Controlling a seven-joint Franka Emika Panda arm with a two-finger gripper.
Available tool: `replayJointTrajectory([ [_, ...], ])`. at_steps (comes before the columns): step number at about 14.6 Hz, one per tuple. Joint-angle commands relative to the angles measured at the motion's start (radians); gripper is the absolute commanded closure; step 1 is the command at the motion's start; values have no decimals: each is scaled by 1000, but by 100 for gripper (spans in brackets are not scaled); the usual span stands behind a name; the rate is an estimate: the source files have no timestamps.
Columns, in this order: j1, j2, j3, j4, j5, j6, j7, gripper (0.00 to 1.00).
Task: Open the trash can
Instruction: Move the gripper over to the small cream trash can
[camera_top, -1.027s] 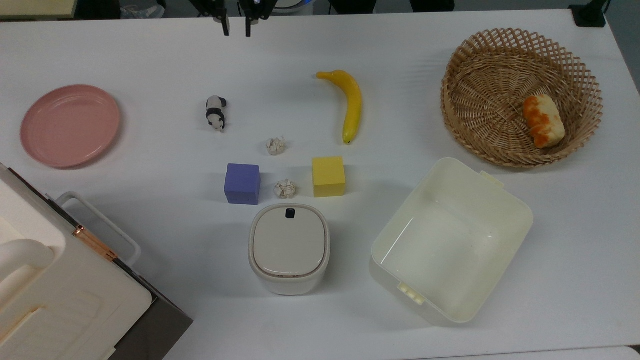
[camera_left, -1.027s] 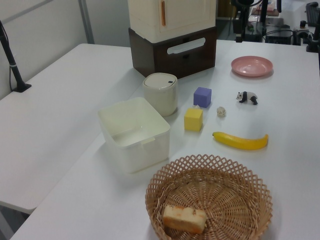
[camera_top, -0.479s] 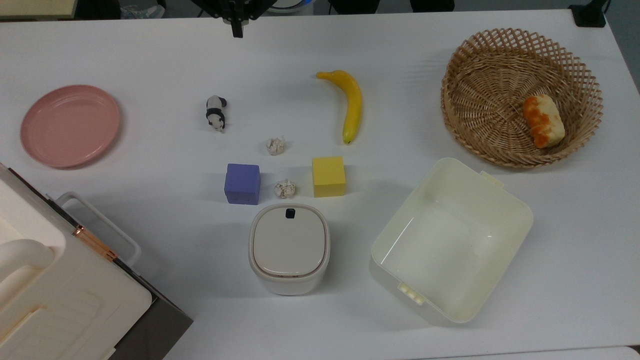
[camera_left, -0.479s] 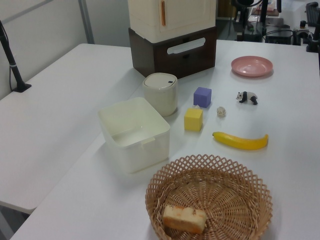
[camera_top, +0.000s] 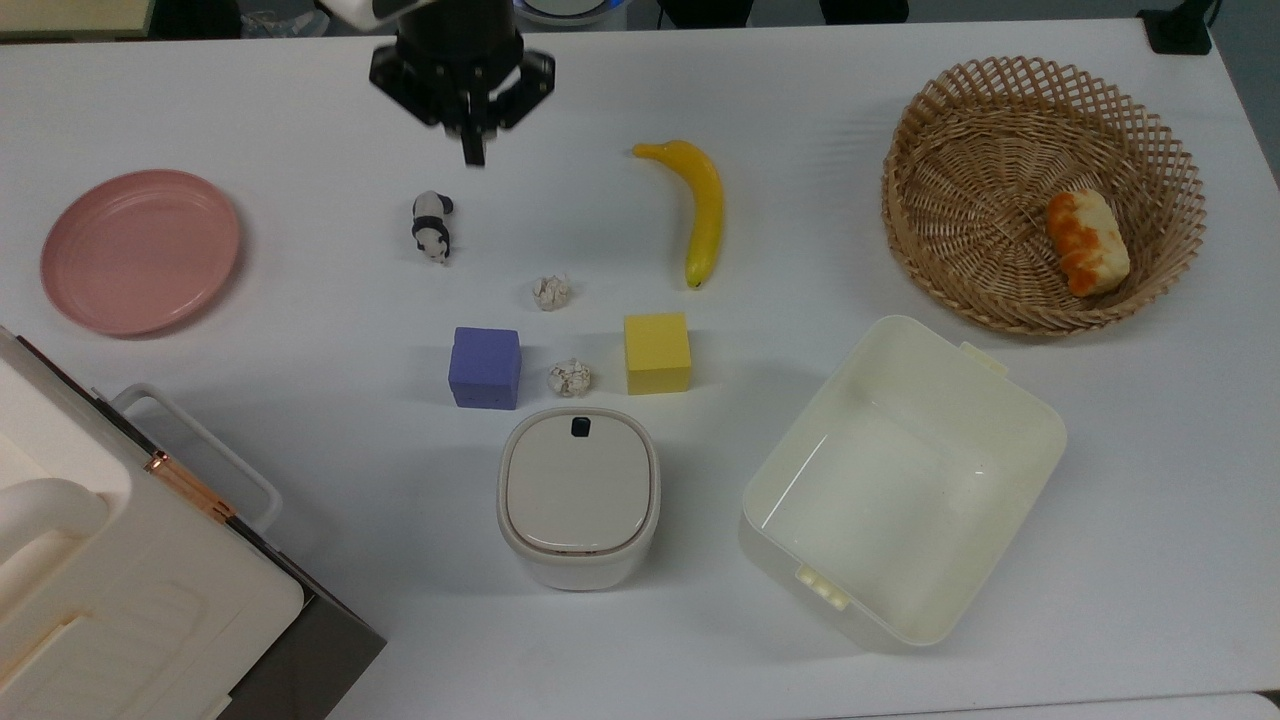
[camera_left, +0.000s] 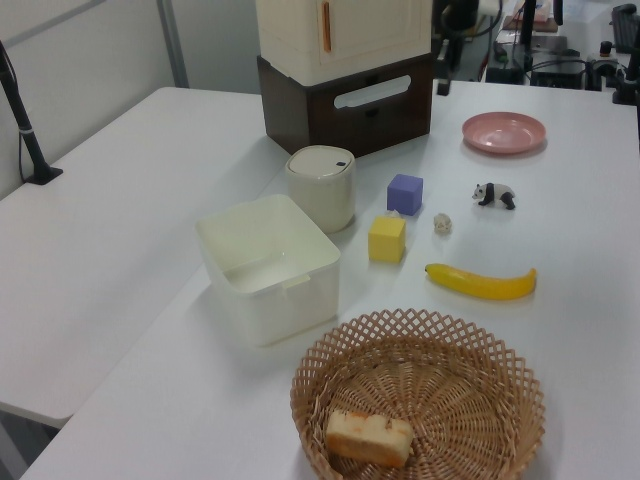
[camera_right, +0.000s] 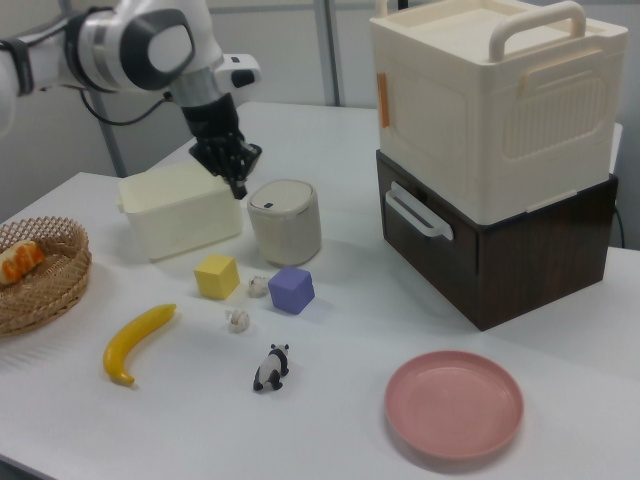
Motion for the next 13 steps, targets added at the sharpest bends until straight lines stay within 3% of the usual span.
replayJointTrajectory([
  [1,5,72,0,33,11,163,-16,100],
  [8,49,194,0,33,14,513,-1,100],
  [13,78,253,0,33,14,639,1,100],
])
